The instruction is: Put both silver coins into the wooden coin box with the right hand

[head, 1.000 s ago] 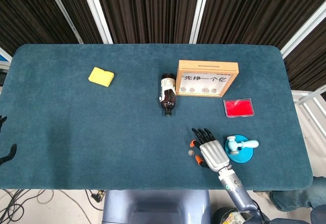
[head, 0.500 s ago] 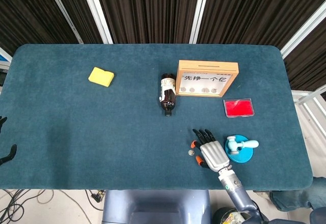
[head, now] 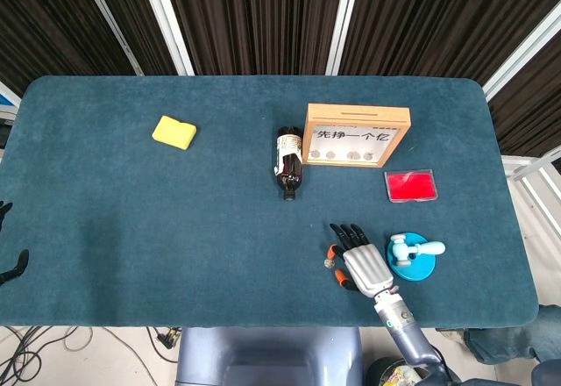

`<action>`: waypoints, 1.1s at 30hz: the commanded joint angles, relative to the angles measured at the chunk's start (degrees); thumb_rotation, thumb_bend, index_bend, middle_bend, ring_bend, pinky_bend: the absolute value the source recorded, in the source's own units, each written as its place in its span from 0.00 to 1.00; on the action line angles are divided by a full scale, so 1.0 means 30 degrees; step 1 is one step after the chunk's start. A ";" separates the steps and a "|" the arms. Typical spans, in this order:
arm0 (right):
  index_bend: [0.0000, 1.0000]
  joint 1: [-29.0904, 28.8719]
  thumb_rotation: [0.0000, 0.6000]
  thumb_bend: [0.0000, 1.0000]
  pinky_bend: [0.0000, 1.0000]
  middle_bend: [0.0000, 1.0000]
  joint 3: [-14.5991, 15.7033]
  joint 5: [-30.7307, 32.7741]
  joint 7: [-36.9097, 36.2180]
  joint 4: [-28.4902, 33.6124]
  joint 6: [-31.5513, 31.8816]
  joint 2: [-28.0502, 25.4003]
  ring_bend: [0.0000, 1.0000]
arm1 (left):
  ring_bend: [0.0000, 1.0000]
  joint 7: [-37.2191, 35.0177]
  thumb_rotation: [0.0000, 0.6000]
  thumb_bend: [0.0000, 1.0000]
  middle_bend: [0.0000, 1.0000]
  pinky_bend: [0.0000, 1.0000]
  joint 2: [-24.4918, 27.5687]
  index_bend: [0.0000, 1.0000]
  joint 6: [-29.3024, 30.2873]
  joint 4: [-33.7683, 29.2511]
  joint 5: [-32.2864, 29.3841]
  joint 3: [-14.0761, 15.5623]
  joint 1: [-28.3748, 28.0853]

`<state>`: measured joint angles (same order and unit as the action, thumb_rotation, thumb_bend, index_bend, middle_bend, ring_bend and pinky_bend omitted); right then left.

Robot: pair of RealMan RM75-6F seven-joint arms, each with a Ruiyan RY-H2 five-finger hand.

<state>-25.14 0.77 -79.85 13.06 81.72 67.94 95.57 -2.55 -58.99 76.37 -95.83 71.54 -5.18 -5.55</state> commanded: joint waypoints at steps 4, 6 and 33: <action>0.44 0.0094 1.00 0.47 0.00 0.00 -0.0034 -0.0004 0.0054 0.0070 -0.0126 -0.0056 0.00 | 0.00 0.0040 1.00 0.40 0.00 0.00 -0.0010 0.01 0.0000 -0.0003 0.0002 0.0000 -0.0004; 0.44 0.0109 1.00 0.47 0.00 0.00 -0.0063 0.0080 0.0059 0.0030 -0.0277 -0.0064 0.00 | 0.00 0.0041 1.00 0.40 0.00 0.00 -0.0005 0.01 -0.0007 -0.0007 -0.0009 0.0002 0.0000; 0.44 0.0189 1.00 0.47 0.00 0.00 -0.0485 0.0232 0.0320 0.0038 -0.1002 0.0120 0.00 | 0.00 0.0013 1.00 0.40 0.00 0.00 0.0025 0.01 -0.0064 0.0002 -0.0017 0.0011 0.0000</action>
<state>-24.56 -0.65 -79.18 14.00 81.85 64.98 95.91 -2.53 -58.91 76.18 -95.83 71.49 -5.15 -5.55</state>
